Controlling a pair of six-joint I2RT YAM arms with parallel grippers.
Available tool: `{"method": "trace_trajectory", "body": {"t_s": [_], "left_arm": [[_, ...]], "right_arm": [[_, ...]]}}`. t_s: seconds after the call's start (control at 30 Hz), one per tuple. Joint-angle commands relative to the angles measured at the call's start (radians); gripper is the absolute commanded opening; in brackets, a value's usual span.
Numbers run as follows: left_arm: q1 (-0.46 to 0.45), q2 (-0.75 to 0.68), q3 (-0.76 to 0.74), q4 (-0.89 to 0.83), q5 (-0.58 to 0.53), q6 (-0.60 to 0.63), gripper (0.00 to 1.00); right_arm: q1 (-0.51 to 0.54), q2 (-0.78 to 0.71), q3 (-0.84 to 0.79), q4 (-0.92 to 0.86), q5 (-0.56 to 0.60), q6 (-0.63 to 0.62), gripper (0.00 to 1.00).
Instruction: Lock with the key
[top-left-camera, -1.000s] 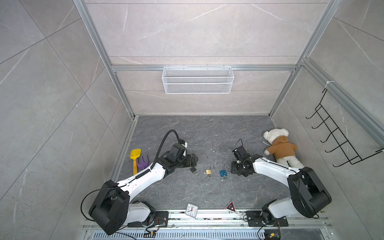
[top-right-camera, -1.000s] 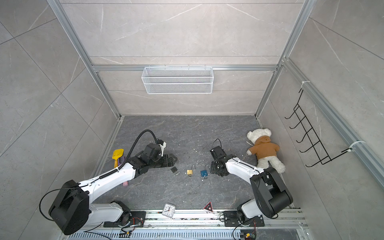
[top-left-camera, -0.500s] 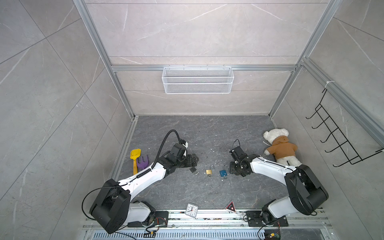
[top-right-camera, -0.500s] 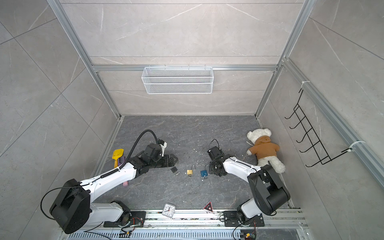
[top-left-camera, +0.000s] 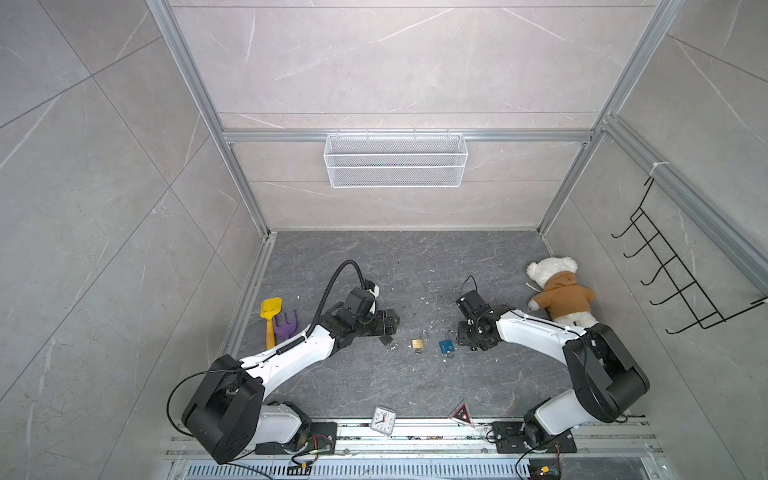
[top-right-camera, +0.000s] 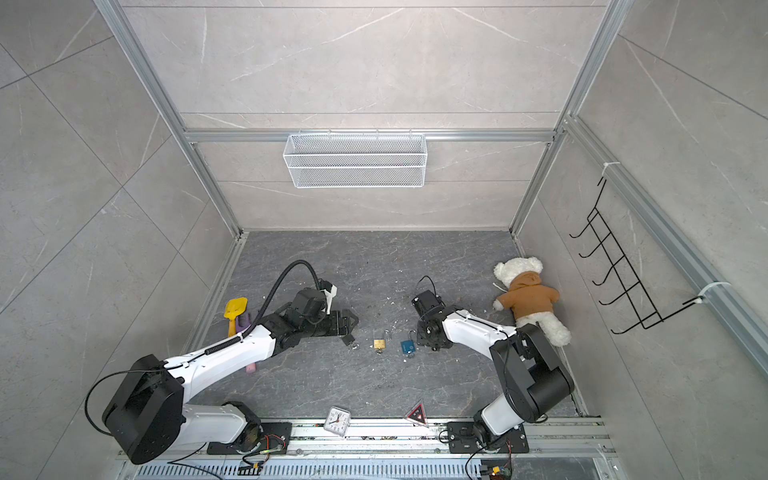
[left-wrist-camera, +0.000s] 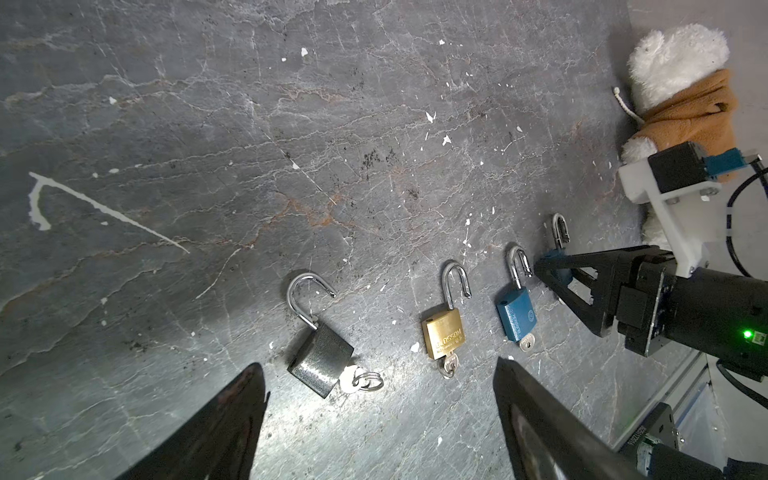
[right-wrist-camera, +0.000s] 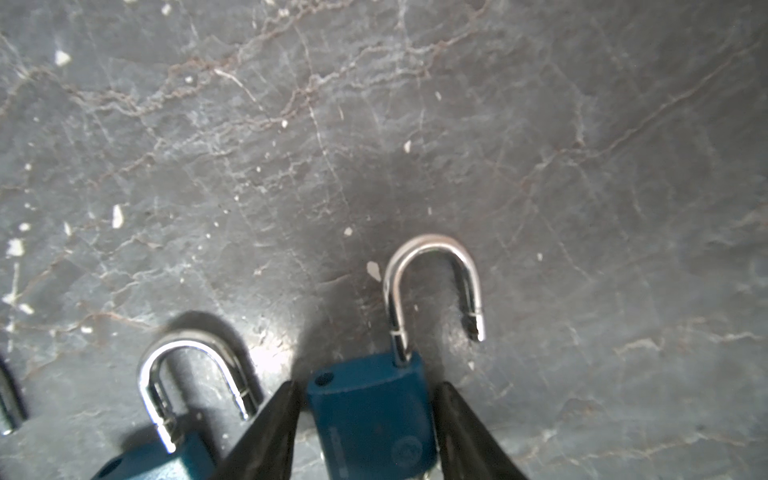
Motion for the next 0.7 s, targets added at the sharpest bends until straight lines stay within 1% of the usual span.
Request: {"method": "trace_trajectory", "body": {"t_s": [0.0, 0.3, 0.37, 0.47, 0.57, 0.67], "left_arm": [[-0.009, 0.015, 0.018, 0.021, 0.021, 0.017, 0.88], [-0.013, 0.032, 0.022, 0.027, 0.026, 0.016, 0.88], [-0.014, 0.036, 0.022, 0.027, 0.025, 0.016, 0.88], [-0.015, 0.038, 0.022, 0.028, 0.027, 0.015, 0.88], [-0.017, 0.041, 0.025, 0.028, 0.027, 0.013, 0.88], [-0.017, 0.044, 0.028, 0.028, 0.027, 0.01, 0.88]], "right_arm": [[0.006, 0.025, 0.019, -0.033, 0.011, -0.021, 0.55], [0.014, 0.036, 0.021, -0.038, 0.007, -0.015, 0.5], [0.014, 0.036, 0.02, -0.038, 0.007, -0.013, 0.47], [0.016, 0.034, 0.021, -0.036, 0.007, -0.012, 0.47], [0.017, 0.031, 0.022, -0.036, 0.004, -0.013, 0.44], [0.018, 0.027, 0.02, -0.034, 0.004, -0.011, 0.38]]}}
